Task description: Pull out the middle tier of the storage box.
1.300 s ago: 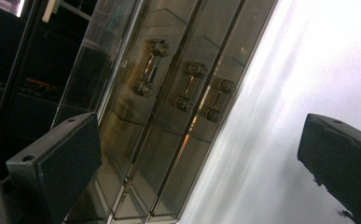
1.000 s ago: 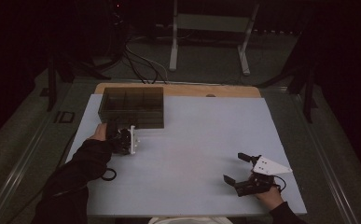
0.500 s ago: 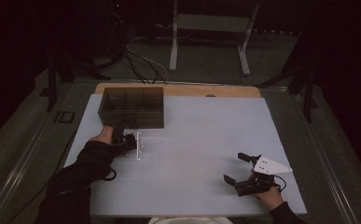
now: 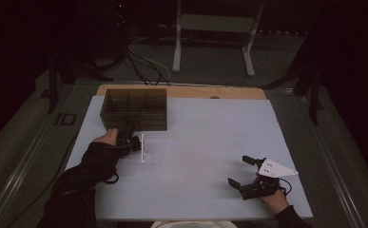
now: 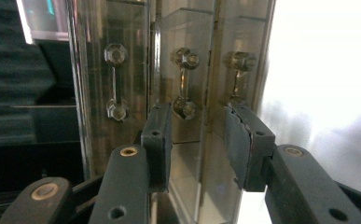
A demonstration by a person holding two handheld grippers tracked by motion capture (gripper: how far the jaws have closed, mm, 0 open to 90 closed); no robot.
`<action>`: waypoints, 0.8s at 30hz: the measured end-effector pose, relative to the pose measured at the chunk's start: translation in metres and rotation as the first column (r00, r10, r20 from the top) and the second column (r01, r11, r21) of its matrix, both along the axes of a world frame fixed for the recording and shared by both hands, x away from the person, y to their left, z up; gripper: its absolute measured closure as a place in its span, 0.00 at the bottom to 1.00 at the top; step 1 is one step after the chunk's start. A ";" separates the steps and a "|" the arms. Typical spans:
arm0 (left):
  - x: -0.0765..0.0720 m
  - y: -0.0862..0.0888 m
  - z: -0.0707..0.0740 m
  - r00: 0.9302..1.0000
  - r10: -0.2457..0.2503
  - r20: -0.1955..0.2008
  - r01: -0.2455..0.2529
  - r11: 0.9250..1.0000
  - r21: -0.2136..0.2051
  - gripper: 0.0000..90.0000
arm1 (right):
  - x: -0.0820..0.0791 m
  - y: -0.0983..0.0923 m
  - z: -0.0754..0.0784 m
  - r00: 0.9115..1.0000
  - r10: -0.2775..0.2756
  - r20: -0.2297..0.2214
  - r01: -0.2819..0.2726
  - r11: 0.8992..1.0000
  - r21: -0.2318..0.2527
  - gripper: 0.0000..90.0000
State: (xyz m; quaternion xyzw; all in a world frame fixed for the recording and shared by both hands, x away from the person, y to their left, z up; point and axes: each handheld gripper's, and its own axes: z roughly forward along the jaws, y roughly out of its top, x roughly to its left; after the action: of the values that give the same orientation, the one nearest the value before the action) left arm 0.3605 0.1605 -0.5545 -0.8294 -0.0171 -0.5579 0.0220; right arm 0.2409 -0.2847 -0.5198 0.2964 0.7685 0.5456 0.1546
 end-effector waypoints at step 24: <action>0.004 -0.007 -0.001 0.999 0.031 0.045 -0.032 0.999 0.023 0.91 | 0.000 0.000 0.000 1.000 0.004 -0.004 -0.004 1.000 -0.003 0.00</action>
State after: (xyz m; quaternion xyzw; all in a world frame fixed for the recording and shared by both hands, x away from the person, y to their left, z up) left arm 0.3649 0.1531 -0.5556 -0.8160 -0.0238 -0.5762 0.0403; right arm 0.2411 -0.2844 -0.5201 0.2958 0.7702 0.5441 0.1523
